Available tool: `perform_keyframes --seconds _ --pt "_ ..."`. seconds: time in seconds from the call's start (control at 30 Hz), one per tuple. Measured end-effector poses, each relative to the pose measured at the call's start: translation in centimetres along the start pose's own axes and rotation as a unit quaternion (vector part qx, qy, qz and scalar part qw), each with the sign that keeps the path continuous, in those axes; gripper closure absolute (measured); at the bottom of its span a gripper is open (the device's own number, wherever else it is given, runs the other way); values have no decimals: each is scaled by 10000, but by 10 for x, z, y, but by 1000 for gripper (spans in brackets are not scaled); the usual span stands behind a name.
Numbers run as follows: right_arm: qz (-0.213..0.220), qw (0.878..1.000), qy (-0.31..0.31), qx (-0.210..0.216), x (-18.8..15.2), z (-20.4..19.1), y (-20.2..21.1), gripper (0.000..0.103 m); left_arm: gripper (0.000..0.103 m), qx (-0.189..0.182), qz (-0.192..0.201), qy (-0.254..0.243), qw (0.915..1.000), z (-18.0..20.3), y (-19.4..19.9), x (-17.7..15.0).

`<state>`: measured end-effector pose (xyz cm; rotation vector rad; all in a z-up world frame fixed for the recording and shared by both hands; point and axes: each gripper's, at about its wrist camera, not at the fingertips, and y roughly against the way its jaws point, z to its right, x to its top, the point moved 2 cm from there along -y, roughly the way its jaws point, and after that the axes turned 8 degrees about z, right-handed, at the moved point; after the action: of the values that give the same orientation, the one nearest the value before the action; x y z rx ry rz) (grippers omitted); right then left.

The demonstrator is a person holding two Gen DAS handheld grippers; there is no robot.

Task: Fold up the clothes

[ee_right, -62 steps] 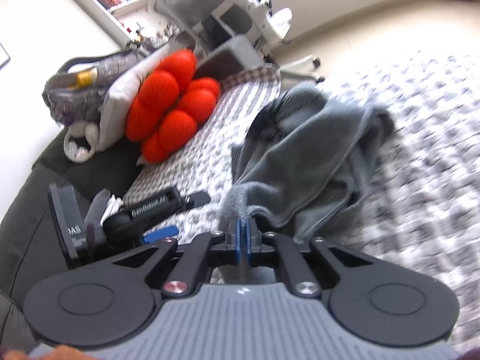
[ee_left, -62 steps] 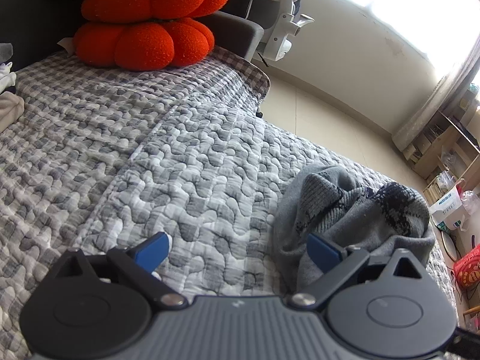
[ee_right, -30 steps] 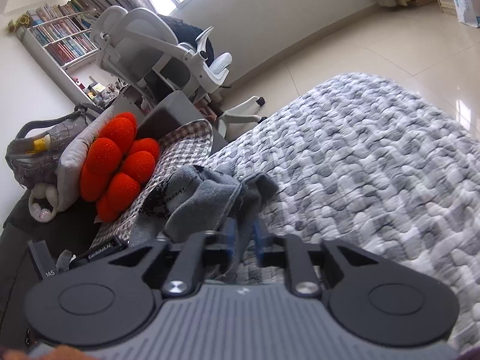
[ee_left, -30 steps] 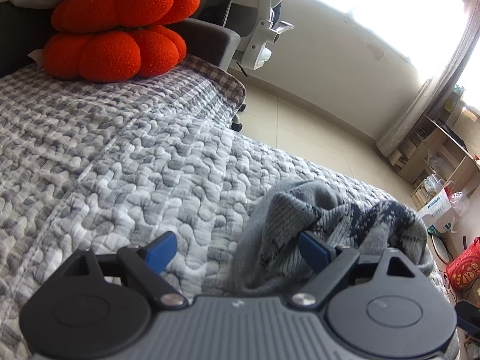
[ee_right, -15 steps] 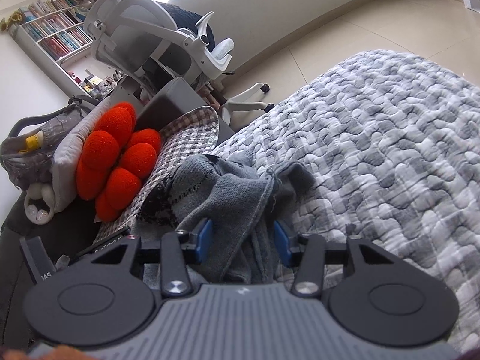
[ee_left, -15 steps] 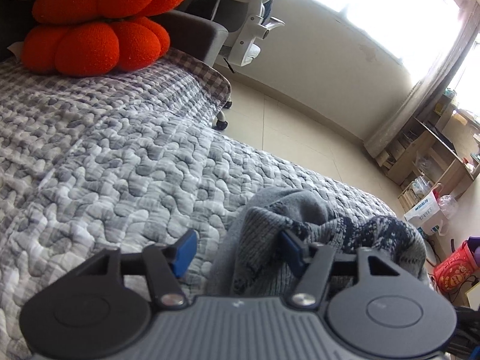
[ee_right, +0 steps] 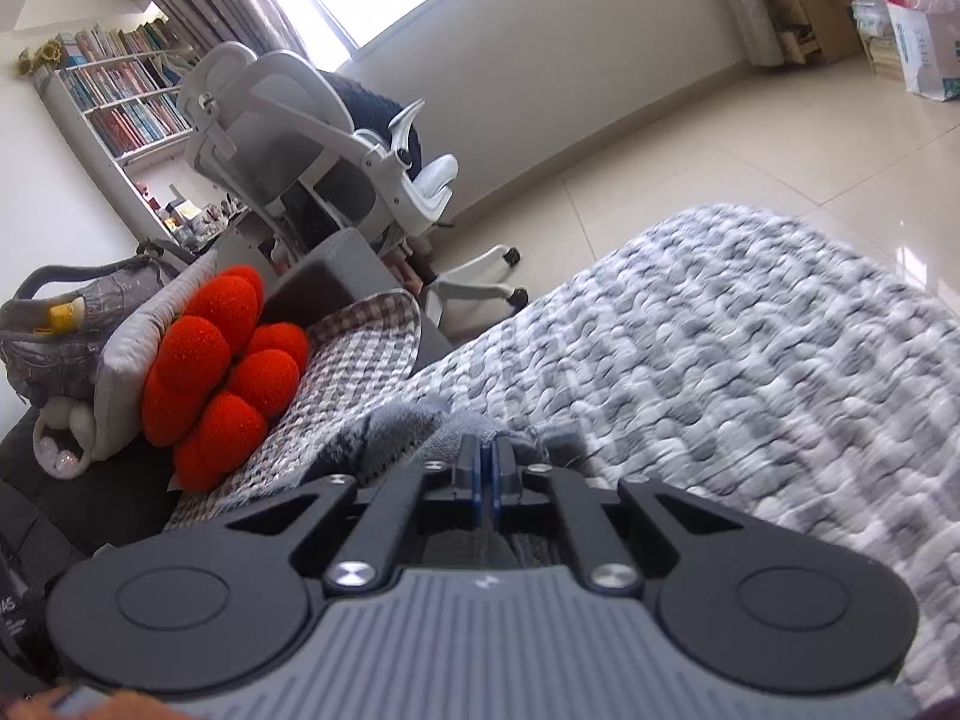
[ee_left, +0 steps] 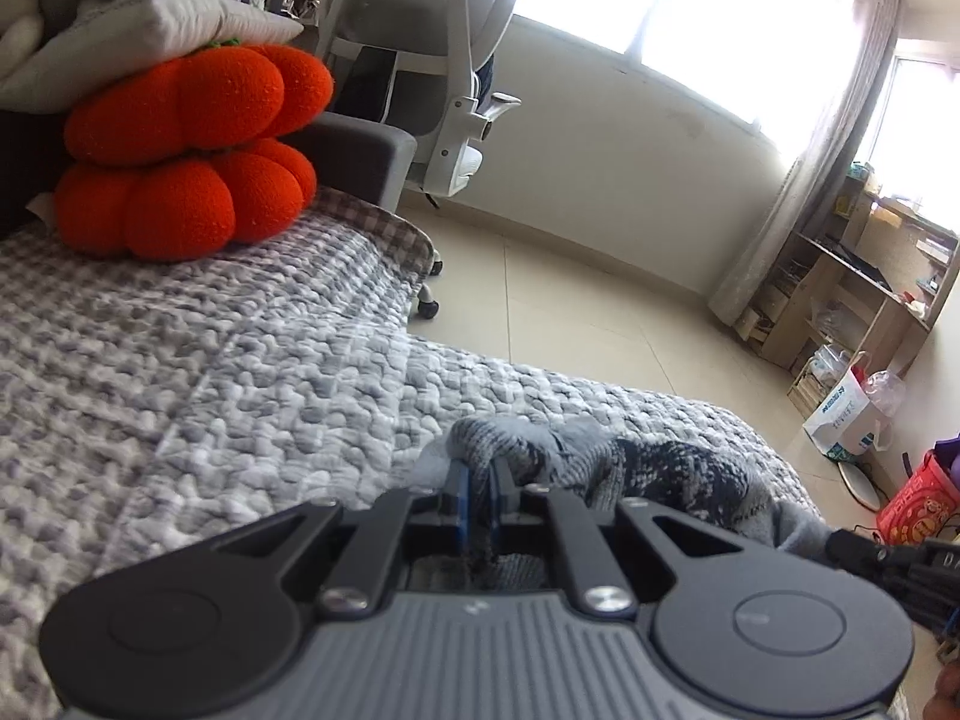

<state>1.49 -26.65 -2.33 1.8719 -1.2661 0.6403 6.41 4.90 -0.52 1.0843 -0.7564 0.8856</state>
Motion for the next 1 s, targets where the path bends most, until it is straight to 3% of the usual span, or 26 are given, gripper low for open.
perform_keyframes --seconds 0.17,0.3,0.5,0.7,0.87,1.0 --pt "98 9999 -38 -127 6 3 17 98 97 -7 -137 85 9999 -7 23 4" --pt "63 9997 17 -245 4 0 24 98 97 -19 -262 -119 9996 -5 44 4" --pt "-22 9984 334 -453 2 -4 30 98 97 -19 -889 -401 9952 -11 53 -7" --pt "-357 9953 447 -782 -7 9 25 98 97 46 -1576 -680 9852 -17 43 -30" --pt "-909 9886 519 -1081 -24 24 11 98 97 124 -2128 -989 9720 -15 30 -49" --pt "-1258 9837 560 -1153 -34 28 -1 98 95 -1 -2345 -1223 9644 -10 27 -56"
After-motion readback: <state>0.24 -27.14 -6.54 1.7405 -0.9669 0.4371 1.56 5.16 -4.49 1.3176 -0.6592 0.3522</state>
